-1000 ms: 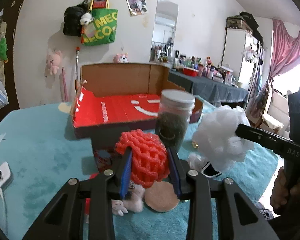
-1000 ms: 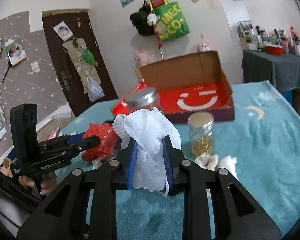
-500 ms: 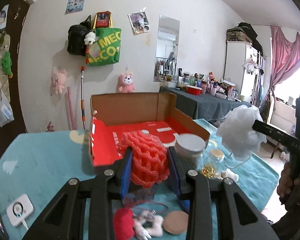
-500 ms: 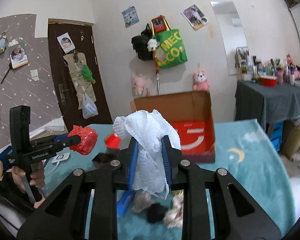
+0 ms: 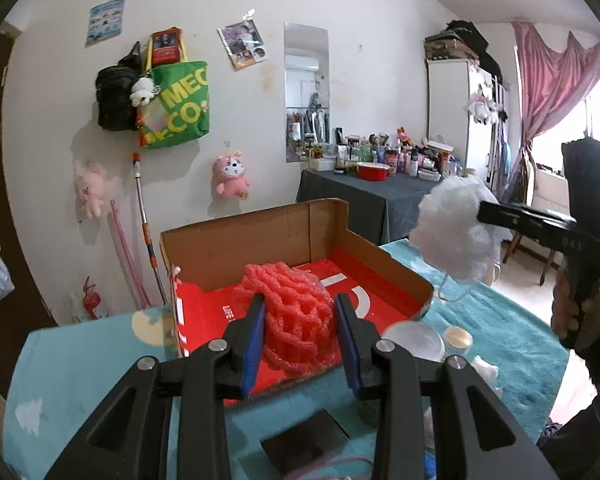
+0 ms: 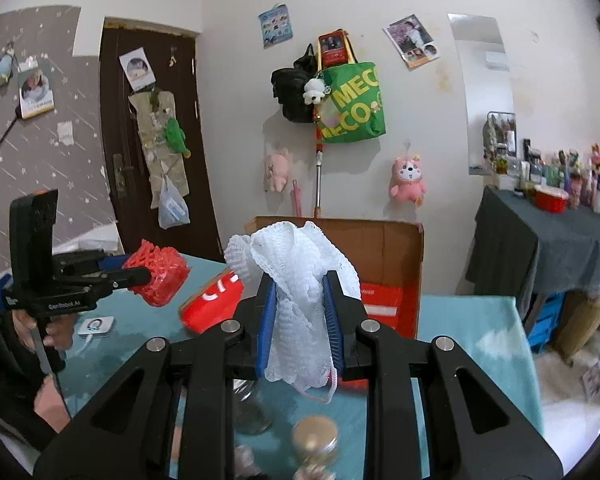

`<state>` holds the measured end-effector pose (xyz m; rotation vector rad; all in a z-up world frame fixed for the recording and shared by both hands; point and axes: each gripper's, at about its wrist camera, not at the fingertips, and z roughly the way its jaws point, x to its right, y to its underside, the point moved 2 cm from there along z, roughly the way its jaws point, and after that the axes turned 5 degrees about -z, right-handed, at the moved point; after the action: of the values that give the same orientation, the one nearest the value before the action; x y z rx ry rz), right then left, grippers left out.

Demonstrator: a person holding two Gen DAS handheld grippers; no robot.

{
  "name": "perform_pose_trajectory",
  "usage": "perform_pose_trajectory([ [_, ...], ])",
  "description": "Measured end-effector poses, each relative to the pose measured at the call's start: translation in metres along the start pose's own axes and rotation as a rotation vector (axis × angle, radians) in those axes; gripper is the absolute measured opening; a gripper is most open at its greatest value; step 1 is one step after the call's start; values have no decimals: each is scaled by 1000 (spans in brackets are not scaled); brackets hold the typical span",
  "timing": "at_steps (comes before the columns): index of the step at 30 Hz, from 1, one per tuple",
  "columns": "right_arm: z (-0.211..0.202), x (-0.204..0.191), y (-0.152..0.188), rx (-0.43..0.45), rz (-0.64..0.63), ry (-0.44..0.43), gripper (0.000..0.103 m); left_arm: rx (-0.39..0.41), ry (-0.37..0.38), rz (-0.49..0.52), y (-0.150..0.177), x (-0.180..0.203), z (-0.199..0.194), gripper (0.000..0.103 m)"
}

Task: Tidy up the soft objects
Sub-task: 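Carry the mesh net and white pouf into the red-lined box and open both tools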

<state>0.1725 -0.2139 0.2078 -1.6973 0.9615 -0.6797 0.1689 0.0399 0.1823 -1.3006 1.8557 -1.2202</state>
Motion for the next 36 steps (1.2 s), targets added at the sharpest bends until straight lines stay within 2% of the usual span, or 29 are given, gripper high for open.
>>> perform_pose_trajectory([
  [4,28,10,-17,-39,-23,-14,22,-41,23,37,-17,-4,26,36],
  [9,82,15,-33,-119,-78,-12,22,-120,56,62,-33,-9,69,36],
  [14,149,23,-36,-226,-82,-3,22,-218,28,85,-38,-13,127,36],
  [19,220,40,-33,-359,-51,21,22,-339,6,54,-36,-28,196,36],
  [25,290,60,-17,-498,8,53,22,-431,-30,-12,-24,-49,257,36],
  [30,329,73,0,-579,42,76,22,-436,-54,-55,-17,-64,286,37],
  [36,346,84,15,-614,79,99,27,-422,-83,-54,-7,-70,302,44],
])
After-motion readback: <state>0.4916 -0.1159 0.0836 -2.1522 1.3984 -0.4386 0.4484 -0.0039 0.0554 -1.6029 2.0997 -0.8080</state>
